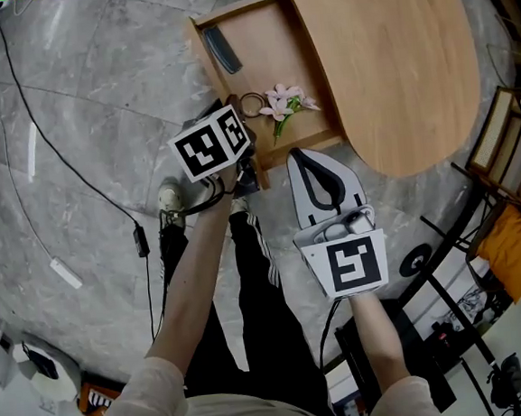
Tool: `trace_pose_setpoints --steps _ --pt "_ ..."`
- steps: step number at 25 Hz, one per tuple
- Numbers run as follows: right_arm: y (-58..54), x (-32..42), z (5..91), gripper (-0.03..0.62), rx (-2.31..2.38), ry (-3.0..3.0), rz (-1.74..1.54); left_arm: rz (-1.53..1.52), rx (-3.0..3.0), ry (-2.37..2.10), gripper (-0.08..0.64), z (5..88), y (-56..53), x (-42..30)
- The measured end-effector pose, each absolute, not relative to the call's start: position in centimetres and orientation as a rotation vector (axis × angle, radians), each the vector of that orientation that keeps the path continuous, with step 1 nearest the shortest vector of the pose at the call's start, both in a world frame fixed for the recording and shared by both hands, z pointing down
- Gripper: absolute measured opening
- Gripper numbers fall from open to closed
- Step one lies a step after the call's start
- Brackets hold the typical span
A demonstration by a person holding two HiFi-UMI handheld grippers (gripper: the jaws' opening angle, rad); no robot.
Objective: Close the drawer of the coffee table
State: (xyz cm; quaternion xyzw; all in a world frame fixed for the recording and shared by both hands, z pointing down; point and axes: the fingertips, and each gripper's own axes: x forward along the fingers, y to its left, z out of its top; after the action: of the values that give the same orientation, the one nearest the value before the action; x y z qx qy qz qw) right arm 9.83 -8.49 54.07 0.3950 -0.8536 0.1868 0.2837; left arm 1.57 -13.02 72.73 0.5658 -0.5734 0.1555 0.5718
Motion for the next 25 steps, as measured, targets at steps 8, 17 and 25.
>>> trace_pose_setpoints --steps 8,17,25 --pt "-8.4 9.8 53.5 0.006 1.079 -2.289 0.503 0.33 1.449 -1.218 0.098 70.3 -14.4 6.1" --pt "-8.9 11.2 53.1 0.006 1.158 -2.307 0.534 0.372 1.574 -1.121 0.104 70.3 -17.5 11.0" --pt "-8.2 12.3 53.7 0.005 1.175 -2.287 0.524 0.394 1.652 -1.036 0.121 70.2 -19.0 13.6"
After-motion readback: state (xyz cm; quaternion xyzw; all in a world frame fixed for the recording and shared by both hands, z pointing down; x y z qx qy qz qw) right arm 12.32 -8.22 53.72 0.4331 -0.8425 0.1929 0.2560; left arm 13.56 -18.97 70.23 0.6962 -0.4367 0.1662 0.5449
